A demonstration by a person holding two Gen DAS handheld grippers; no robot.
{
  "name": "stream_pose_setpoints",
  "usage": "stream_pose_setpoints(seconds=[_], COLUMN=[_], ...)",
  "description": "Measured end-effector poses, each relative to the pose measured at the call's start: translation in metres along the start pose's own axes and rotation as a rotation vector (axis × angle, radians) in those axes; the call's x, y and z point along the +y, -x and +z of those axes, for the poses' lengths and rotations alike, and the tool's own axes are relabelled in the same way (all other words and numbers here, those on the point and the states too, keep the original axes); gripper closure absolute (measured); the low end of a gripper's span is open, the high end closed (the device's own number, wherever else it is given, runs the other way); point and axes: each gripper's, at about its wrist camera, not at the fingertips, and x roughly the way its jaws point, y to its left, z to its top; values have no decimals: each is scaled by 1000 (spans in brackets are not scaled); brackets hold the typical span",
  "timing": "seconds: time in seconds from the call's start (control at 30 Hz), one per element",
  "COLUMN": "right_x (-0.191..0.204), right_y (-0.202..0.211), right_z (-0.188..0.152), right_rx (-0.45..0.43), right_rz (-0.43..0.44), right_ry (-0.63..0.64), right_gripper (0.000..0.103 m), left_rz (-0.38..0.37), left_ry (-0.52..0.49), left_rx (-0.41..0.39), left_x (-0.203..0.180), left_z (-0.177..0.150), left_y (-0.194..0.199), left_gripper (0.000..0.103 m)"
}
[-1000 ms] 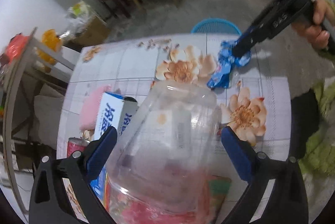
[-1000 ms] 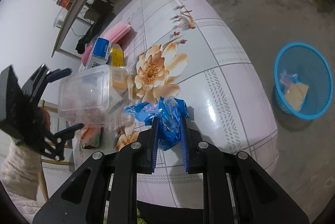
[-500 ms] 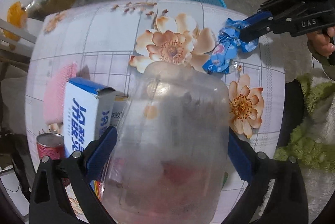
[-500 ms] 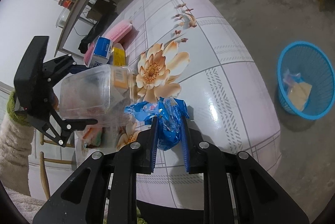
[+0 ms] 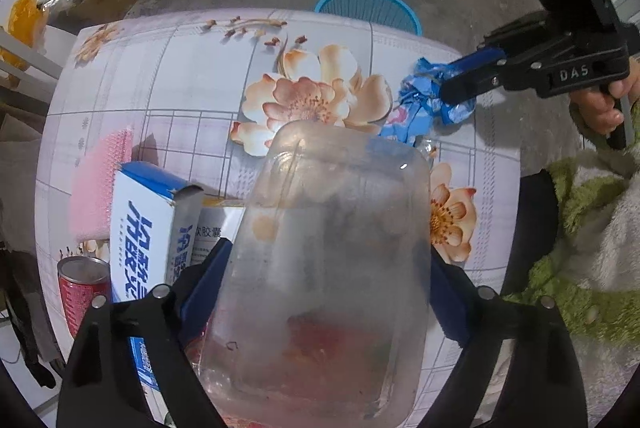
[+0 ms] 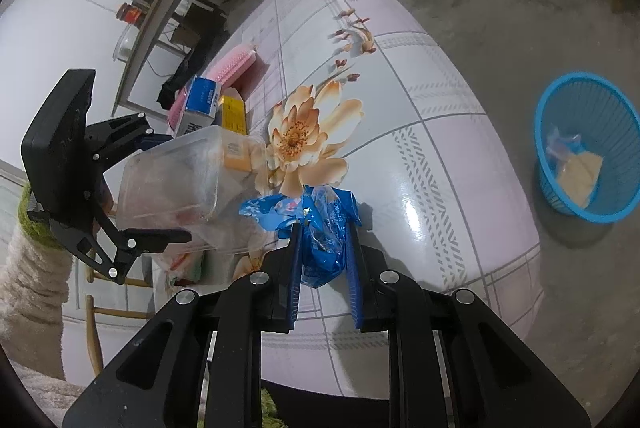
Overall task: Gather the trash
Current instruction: 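Grasp the clear plastic box with the left tool while the right tool holds the blue wrapper, then drop the box and blue wrapper into the blue wastebasket, opening both tools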
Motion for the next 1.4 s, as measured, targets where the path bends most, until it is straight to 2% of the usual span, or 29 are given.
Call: stream_pose_setpoints(seconds=[0.23, 0.33, 0.47, 0.57, 0.63, 0.77, 0.9, 1.0, 1.07, 1.1, 1.13, 1.2, 1.27, 1.4], right_x=[-9, -17, -39, -75, -101, -147, -192, -226, -247, -261, -273, -293, -311, -327], right_y=[20, 39, 76, 108, 122, 127, 108, 94, 83, 76, 69, 56, 45, 41], right_z=[0, 2, 4, 2, -2, -11, -15, -4, 4, 9, 13, 17, 14, -3], right_rx=[-51, -104, -218, -318, -364, -400, -376, -364, -371, -377, -376, -376, -354, -366], right_rz=[59, 95, 67, 17, -7, -44, -65, -77, -77, -76, -84, -105, -139, -124], right_ry=[-40, -74, -129, -235, -316, -455, -585, -666, -703, -733, -755, -791, -832, -891], right_gripper=[86, 86, 86, 86, 86, 86, 85, 85, 81, 74, 58, 46, 46, 46], left_rz=[-19, -44, -70, -59, -39, -127, -169, -204, -209, -213, -214, -203, -210, -247], left_ry=[61, 110, 201, 269, 318, 378, 420, 479, 526, 543, 561, 608, 633, 618], left_rx=[-84, -141, -243, -286, -272, -214, -155, -113, -120, -122, -124, -129, -119, -123], left_x=[10, 12, 10, 8, 4, -11, -30, -41, -45, -44, -44, -44, -48, -50], left_z=[3, 12, 46, 80, 113, 171, 230, 268, 288, 295, 301, 312, 318, 313], left_y=[30, 45, 62, 62, 51, 18, -27, -64, -84, -94, -102, -120, -132, -133], left_gripper=[17, 17, 17, 17, 17, 17, 16, 14, 11, 8, 7, 6, 6, 6])
